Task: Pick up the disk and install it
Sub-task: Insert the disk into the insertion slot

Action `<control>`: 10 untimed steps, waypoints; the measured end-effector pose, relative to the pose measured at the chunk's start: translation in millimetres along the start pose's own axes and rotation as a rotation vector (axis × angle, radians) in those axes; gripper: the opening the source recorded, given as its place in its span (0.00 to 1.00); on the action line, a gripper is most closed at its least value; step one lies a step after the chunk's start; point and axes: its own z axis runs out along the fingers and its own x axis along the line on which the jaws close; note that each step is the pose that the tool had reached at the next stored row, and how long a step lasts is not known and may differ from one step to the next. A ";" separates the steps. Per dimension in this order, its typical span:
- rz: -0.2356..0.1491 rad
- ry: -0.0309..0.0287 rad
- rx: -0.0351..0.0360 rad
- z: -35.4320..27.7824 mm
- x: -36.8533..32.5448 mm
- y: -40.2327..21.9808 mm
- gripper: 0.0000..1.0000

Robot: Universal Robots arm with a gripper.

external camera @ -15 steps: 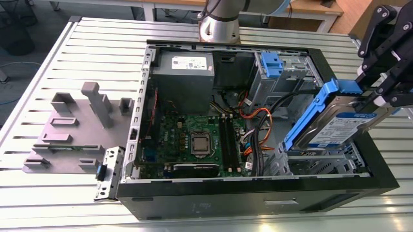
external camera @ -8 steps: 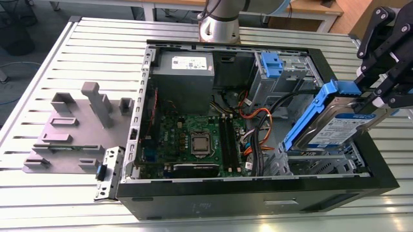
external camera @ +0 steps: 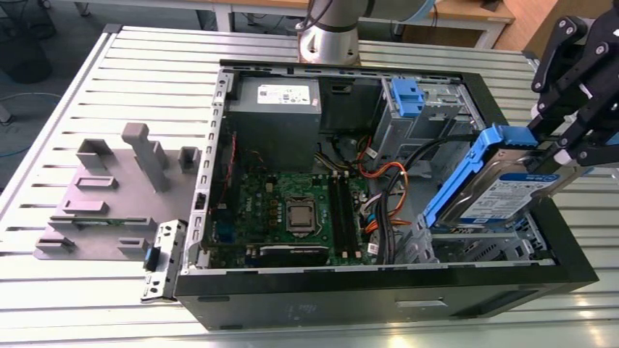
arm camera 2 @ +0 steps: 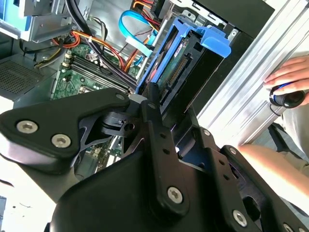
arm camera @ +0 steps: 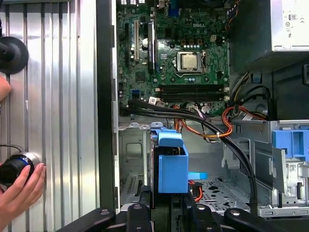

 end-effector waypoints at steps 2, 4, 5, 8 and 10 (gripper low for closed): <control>0.000 0.0001 0.0000 2.6 0.1 -0.1 0.35; 0.000 -0.0001 0.0000 5.7 0.2 -0.1 0.35; 0.000 -0.0001 0.0000 7.3 0.2 -0.1 0.35; 0.000 0.0000 0.0000 12.5 0.4 -0.2 0.35; 0.000 0.0000 0.0000 16.1 0.5 -0.3 0.35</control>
